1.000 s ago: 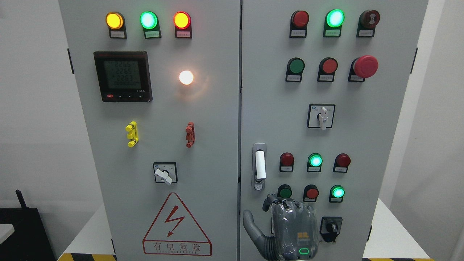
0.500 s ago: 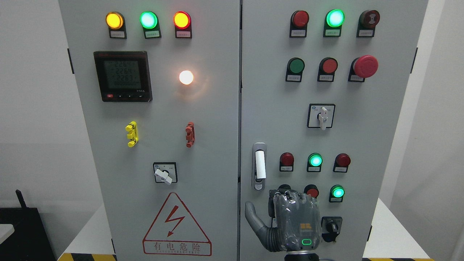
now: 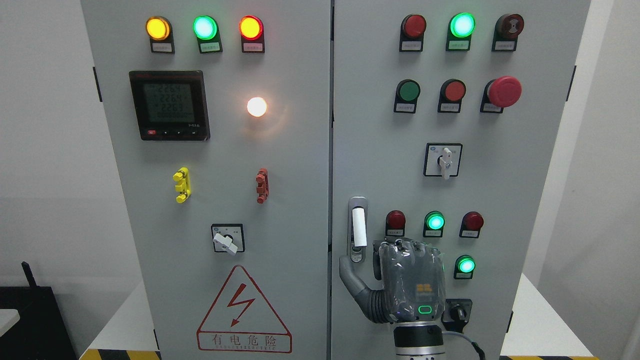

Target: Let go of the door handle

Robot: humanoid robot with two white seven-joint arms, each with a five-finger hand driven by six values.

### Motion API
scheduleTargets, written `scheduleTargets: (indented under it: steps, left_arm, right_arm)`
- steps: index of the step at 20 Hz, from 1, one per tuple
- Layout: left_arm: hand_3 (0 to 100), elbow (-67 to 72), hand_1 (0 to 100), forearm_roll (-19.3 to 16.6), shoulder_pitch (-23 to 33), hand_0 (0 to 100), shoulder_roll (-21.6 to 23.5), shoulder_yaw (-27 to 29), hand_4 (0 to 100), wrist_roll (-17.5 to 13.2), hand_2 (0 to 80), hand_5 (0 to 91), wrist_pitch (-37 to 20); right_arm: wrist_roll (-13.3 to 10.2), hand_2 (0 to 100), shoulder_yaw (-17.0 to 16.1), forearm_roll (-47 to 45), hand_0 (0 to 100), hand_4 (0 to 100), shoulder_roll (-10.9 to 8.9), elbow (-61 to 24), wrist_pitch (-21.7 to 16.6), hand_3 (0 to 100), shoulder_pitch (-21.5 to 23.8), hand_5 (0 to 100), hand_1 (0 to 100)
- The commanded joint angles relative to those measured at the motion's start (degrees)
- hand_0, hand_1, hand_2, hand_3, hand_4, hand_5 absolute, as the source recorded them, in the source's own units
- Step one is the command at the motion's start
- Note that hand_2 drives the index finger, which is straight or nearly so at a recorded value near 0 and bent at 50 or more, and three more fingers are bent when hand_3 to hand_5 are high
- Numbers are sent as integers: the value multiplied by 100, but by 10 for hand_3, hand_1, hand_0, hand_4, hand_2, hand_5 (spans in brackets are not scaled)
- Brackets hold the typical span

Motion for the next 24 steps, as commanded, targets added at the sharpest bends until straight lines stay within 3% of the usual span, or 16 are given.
scheduleTargets:
  steps: [1, 6, 8, 13, 24]
  left_arm:
    - [0, 141, 389, -167, -88, 120, 0, 8, 0, 3, 0, 0, -3]
    - [0, 141, 389, -167, -88, 120, 0, 8, 0, 3, 0, 0, -3]
    - [0, 141, 389, -158, -88, 120, 0, 8, 0, 3, 0, 0, -3]
    - [0, 132, 389, -167, -88, 120, 0, 8, 0, 3, 0, 0, -3]
    - [0, 141, 389, -167, -88, 120, 0, 8, 0, 3, 0, 0, -3]
  right_arm:
    - [0, 1000, -111, 3, 238, 1000, 4, 237, 3, 1000, -222, 978, 448]
    - [-9, 1000, -137, -14, 257, 1000, 4, 281, 3, 1000, -240, 978, 467]
    - [-9, 1000, -181, -23, 357, 1000, 4, 281, 12, 1000, -231, 978, 460]
    - [-17, 1000, -198, -23, 455, 1000, 13, 272, 12, 1000, -196, 978, 479]
    - [-79, 1000, -242, -32, 497, 1000, 13, 202, 12, 1000, -90, 979, 487]
